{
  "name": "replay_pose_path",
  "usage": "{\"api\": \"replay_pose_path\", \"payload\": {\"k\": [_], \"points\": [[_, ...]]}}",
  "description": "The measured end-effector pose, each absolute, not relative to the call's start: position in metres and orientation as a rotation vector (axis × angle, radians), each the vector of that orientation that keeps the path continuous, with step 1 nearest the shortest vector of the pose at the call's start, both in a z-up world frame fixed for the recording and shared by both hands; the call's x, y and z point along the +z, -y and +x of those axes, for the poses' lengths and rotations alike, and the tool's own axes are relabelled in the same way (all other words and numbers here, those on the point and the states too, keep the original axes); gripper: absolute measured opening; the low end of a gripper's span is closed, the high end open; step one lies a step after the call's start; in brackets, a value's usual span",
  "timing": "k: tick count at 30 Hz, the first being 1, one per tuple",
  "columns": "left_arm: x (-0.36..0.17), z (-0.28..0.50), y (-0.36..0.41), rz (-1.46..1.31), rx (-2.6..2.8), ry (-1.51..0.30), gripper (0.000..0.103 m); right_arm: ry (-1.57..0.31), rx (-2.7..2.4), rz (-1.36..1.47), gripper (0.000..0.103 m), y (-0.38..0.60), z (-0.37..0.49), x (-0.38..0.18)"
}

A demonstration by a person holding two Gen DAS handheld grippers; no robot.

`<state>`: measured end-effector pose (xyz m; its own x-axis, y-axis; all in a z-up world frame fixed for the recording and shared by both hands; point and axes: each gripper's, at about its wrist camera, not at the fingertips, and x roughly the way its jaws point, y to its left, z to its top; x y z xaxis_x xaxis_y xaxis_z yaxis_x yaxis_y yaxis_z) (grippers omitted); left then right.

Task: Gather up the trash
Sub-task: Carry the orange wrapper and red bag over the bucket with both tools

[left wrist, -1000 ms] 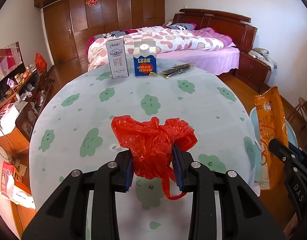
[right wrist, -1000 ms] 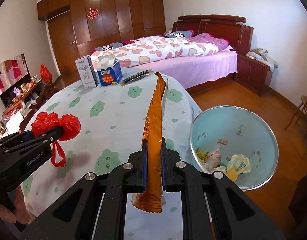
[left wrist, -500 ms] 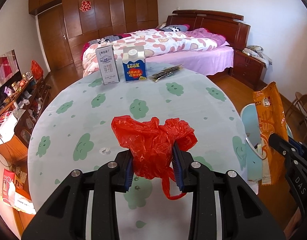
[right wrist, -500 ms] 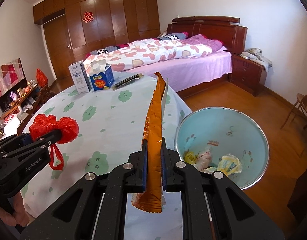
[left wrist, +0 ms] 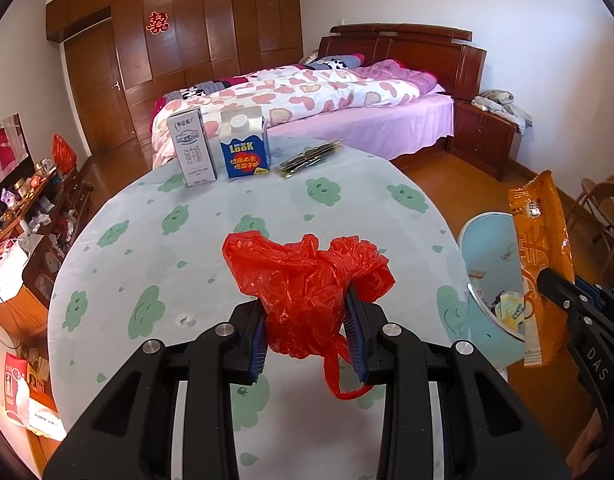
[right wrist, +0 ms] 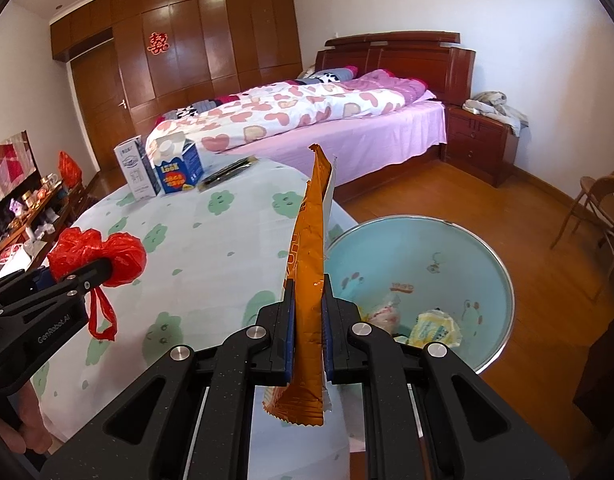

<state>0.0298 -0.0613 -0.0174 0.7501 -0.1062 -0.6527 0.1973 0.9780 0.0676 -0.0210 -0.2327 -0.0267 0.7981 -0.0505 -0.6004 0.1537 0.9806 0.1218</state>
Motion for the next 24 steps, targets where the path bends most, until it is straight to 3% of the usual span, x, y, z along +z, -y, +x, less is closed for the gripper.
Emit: {"api": "replay_pose_path", "payload": {"k": [24], "points": [[-0.013, 0.04, 0.127, 0.14, -0.331, -0.696, 0.033, -0.622, -0.236, 0.245, 0.012, 0.292, -0.025, -0.031]]}}
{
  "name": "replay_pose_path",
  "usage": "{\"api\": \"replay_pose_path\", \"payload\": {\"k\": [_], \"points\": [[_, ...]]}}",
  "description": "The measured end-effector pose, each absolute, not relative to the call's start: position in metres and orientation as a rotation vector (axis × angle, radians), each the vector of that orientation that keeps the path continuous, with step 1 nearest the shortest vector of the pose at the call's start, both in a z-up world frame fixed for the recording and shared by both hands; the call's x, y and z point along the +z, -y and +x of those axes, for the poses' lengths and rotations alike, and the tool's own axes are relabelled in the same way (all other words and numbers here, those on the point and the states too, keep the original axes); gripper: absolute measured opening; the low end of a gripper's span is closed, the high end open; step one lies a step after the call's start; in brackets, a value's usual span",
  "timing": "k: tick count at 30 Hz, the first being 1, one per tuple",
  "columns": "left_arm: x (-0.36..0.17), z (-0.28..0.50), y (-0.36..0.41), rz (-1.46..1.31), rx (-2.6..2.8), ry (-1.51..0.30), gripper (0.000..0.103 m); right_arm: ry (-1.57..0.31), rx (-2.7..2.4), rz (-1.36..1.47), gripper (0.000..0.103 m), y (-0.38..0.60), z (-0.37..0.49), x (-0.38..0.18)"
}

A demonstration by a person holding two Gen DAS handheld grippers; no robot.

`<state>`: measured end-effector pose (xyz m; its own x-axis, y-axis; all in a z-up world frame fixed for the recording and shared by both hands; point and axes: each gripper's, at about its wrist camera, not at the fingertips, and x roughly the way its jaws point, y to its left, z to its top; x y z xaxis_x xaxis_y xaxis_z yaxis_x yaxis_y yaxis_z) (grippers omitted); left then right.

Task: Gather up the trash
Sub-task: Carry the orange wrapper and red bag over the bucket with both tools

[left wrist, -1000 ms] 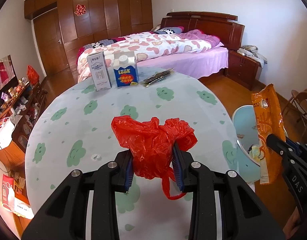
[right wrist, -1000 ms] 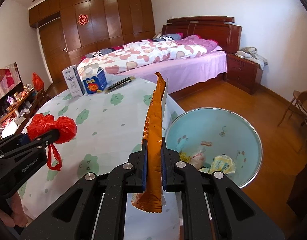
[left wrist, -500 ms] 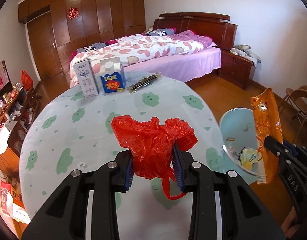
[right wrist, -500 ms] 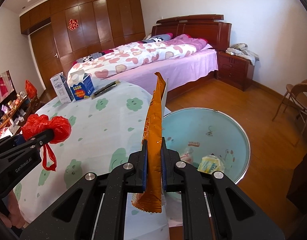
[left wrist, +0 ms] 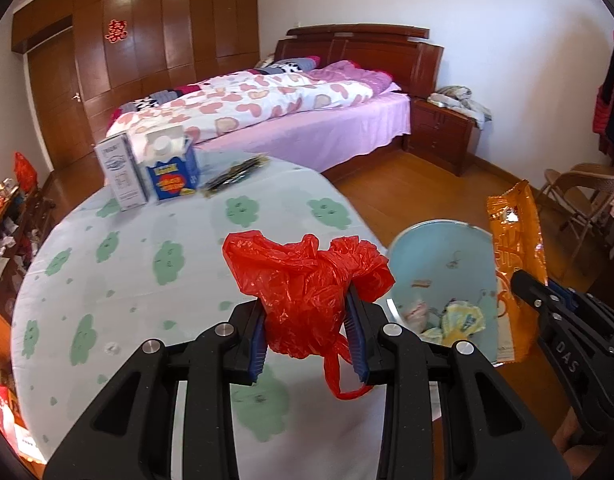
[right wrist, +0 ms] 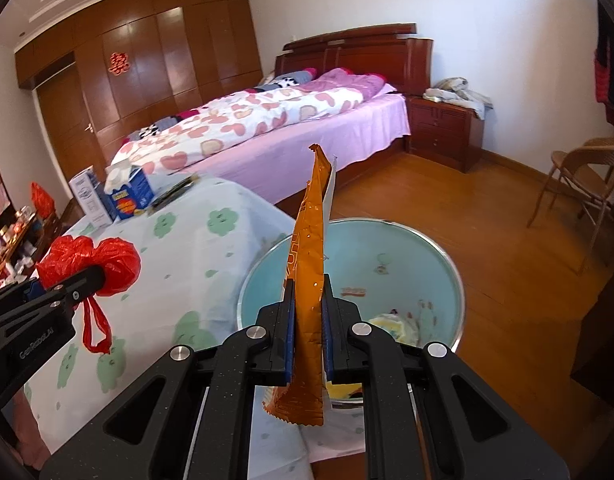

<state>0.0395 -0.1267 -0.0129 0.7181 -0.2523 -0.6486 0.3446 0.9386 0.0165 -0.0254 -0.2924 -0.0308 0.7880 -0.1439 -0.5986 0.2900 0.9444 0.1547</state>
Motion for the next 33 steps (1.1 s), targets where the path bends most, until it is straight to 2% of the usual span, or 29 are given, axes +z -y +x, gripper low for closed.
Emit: {"api": "replay_pose_path", "payload": {"k": [33], "points": [[-0.038, 0.054, 0.218, 0.209, -0.458, -0.732, 0.033, -0.662, -0.373, 0.289, 0.012, 0.366, -0.033, -0.061]]}}
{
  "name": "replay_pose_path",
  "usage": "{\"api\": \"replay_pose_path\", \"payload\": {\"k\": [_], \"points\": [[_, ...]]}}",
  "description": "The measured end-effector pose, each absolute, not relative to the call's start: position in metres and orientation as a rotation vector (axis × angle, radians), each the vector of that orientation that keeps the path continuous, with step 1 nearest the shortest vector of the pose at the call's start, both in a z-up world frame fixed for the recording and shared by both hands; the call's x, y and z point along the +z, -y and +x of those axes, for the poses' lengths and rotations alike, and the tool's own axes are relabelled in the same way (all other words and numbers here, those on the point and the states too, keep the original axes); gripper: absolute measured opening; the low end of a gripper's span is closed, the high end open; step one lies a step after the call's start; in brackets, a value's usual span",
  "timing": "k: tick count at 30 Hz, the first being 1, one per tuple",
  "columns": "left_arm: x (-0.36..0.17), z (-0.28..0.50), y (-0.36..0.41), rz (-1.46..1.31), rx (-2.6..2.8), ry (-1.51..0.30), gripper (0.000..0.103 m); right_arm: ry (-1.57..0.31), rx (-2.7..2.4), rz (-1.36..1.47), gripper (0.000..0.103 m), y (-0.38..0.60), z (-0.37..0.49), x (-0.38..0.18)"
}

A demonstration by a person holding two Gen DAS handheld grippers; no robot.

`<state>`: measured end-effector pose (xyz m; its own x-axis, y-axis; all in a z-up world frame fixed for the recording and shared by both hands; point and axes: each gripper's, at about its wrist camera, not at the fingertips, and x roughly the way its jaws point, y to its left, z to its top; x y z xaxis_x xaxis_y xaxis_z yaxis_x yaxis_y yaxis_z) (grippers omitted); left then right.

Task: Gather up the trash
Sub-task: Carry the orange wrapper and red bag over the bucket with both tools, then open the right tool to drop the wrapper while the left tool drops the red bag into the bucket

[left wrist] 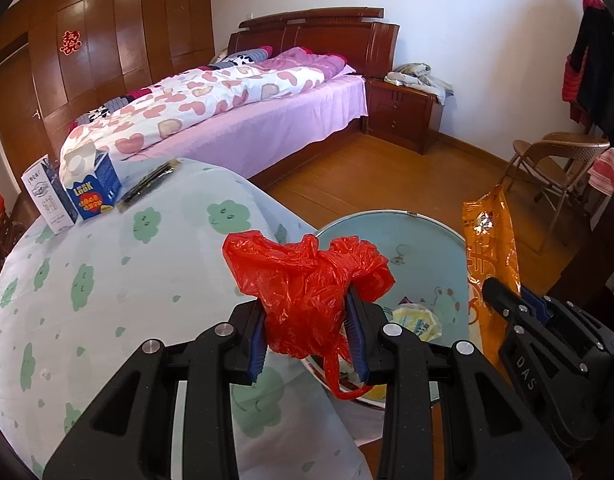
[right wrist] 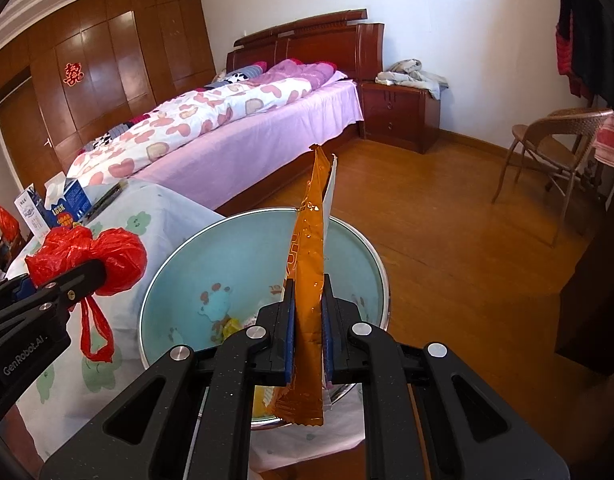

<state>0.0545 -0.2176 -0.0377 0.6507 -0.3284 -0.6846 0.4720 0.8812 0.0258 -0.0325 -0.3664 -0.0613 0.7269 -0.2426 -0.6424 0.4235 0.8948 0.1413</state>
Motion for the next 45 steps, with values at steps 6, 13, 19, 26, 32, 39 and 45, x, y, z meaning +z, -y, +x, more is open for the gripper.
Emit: {"api": "replay_pose_path", "payload": {"k": [6, 13, 19, 26, 32, 39, 45], "points": [[-0.045, 0.061, 0.222, 0.199, -0.464, -0.755, 0.033, -0.687, -0.371, 0.282, 0.012, 0.368, -0.026, -0.066], [-0.058, 0.072, 0.227, 0.198, -0.455, -0.787, 0.033, -0.729, -0.354, 0.269, 0.012, 0.372, -0.016, -0.076], [-0.065, 0.077, 0.233, 0.202, -0.454, -0.802, 0.034, -0.756, -0.316, 0.277, 0.014, 0.375, -0.009, -0.086], [-0.069, 0.082, 0.239, 0.197, -0.468, -0.82, 0.034, -0.732, -0.314, 0.311, 0.016, 0.377, -0.012, -0.088], [-0.067, 0.078, 0.242, 0.196, -0.491, -0.821, 0.044, -0.669, -0.382, 0.35, 0.019, 0.378, -0.021, -0.08], [-0.056, 0.07, 0.233, 0.187, -0.474, -0.786, 0.071, -0.601, -0.465, 0.376, 0.045, 0.378, -0.034, -0.068], [-0.047, 0.059, 0.215, 0.201, -0.446, -0.758, 0.079, -0.543, -0.509, 0.403, 0.07, 0.377, -0.047, -0.059]]}}
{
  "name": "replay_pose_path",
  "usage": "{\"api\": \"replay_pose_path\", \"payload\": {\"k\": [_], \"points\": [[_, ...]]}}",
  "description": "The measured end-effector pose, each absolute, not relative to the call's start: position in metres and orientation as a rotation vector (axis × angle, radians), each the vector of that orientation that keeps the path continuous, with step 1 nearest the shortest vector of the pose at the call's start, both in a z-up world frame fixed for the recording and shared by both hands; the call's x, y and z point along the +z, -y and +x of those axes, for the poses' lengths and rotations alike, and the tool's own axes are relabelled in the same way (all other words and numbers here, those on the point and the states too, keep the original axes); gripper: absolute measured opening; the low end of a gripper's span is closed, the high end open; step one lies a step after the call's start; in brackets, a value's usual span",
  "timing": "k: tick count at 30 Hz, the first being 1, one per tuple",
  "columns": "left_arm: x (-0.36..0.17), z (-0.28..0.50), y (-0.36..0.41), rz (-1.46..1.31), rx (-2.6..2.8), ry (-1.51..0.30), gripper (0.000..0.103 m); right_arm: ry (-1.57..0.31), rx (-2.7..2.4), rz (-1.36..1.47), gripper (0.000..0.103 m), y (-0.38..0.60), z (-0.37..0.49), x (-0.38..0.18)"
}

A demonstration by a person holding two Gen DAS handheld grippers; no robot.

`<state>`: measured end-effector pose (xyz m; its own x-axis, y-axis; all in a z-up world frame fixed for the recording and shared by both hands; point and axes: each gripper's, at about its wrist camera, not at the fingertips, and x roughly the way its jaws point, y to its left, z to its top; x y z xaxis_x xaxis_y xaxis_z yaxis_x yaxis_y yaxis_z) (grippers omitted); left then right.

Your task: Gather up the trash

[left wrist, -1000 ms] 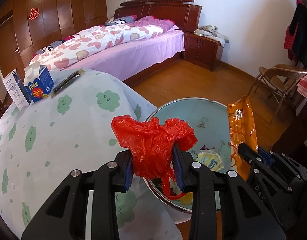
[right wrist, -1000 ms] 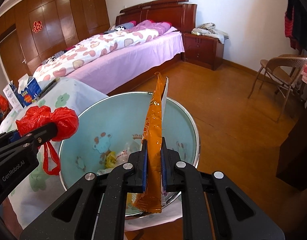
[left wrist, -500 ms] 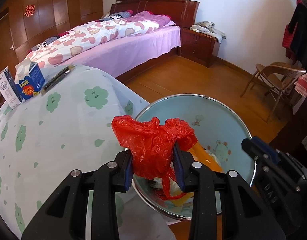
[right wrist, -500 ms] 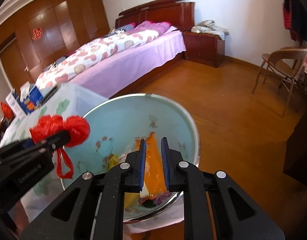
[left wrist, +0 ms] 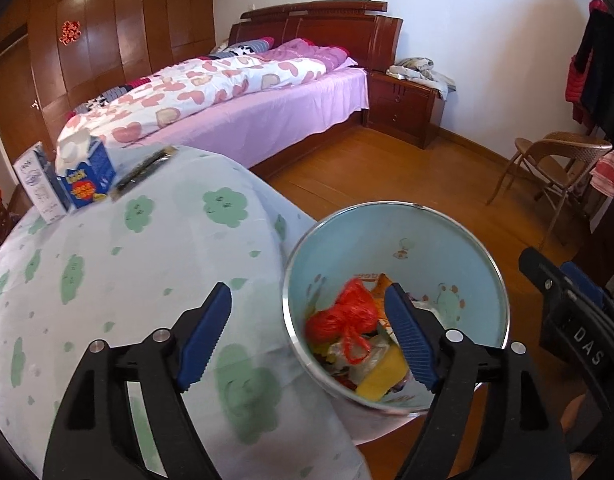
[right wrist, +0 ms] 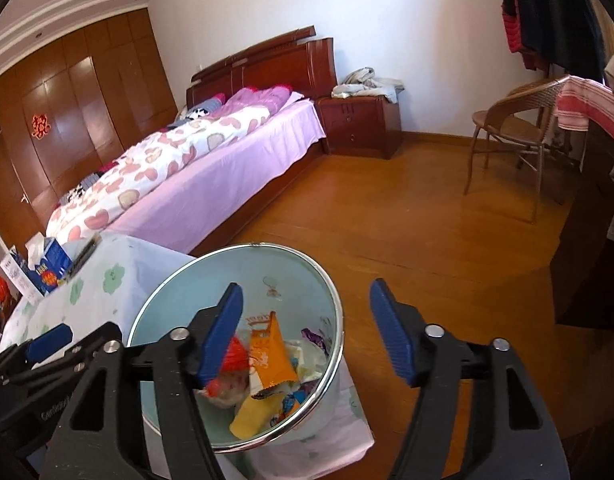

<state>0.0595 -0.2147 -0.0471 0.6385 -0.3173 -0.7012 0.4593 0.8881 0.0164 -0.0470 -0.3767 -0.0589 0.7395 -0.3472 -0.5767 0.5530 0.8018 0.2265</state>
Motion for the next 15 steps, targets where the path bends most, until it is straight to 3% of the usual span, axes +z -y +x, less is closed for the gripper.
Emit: {"api": "replay_pose_path", "payload": {"k": [5, 15], "points": [[-0.041, 0.053, 0.193, 0.197, -0.408, -0.74, 0.086, -0.515, -0.521, 0.358, 0.085, 0.366, -0.051, -0.052], [-0.033, 0.033, 0.146, 0.186, -0.344, -0.709, 0.088, -0.541, -0.502, 0.318, 0.087, 0.342, -0.062, -0.037]]}}
